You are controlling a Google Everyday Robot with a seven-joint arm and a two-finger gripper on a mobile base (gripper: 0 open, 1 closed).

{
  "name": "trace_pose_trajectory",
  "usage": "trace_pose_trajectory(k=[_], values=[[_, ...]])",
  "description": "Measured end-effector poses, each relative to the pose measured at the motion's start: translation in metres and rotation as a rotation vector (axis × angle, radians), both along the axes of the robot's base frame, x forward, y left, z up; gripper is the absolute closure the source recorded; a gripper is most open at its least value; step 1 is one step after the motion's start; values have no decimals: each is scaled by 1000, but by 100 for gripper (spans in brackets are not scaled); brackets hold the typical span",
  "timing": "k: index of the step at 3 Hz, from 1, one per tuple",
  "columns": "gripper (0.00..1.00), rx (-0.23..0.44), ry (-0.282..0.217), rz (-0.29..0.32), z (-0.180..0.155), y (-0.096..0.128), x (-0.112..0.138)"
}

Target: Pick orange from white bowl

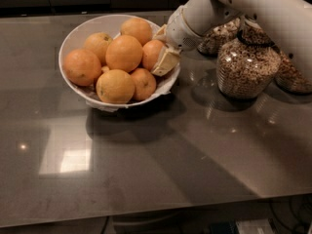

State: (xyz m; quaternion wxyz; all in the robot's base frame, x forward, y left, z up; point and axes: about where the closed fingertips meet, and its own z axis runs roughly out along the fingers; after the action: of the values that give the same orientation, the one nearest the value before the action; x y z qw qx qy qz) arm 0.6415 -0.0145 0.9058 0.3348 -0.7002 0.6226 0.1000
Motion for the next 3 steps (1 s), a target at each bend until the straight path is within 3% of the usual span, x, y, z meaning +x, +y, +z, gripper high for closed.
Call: trace_pose_trajectory(k=[1, 3], values=[[100, 25, 0, -2, 6, -1, -2], [100, 38, -50, -29, 37, -13, -7]])
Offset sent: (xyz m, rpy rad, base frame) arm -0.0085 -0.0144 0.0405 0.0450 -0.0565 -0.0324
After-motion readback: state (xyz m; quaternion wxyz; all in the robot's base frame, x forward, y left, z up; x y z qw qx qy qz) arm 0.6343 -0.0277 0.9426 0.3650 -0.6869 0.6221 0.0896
